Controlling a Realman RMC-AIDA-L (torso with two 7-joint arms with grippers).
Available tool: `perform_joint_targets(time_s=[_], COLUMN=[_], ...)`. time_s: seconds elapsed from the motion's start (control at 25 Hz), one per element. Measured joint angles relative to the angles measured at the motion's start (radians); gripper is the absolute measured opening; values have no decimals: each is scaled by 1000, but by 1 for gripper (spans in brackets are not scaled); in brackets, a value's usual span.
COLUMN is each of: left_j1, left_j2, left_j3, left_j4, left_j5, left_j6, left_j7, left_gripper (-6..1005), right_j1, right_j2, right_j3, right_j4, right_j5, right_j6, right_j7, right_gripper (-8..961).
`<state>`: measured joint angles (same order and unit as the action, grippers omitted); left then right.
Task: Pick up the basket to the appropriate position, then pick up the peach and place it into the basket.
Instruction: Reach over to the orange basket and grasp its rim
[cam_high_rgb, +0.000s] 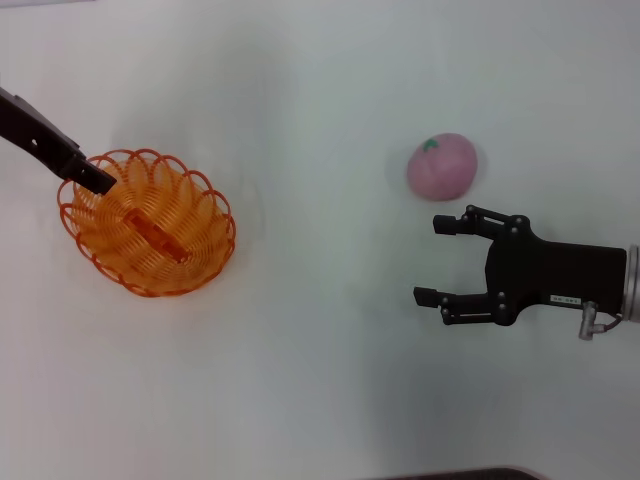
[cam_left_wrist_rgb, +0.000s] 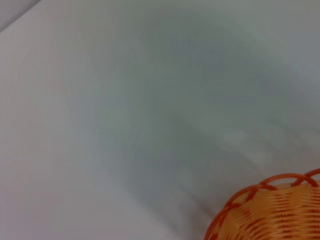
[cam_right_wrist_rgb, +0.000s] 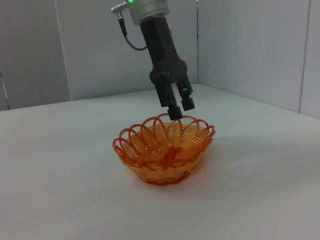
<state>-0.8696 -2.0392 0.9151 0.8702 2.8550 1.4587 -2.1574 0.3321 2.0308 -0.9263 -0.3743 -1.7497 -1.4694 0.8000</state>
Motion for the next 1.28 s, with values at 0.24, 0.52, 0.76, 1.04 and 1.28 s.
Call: perform_joint_targets(time_s=[0.24,0.52,0.76,1.04,1.28], left_j1=[-4,-2,1,-3,-5], left_j2=[-1,-7,-7,-12,-15], left_j3=[21,28,28,28,31], left_j4=[-59,-82,-81,-77,-77], left_j5=[1,2,3,2,2], left_j6=[-49,-80,-87,-90,-89], left_j7=[-1,-4,-8,-11,-18], left_gripper=[677,674,672,598,411], right_j1=[5,8,7,7,7], right_j2=[3,3,3,3,4], right_j3=[0,-2,-1,-1,-2], right_j4=[0,0,1,2,2], right_j5=[-2,-2,-2,-2,-2], right_j6=[3,6,12,16,18], right_j7=[2,2,2,2,2], right_gripper=[946,945,945,945,945])
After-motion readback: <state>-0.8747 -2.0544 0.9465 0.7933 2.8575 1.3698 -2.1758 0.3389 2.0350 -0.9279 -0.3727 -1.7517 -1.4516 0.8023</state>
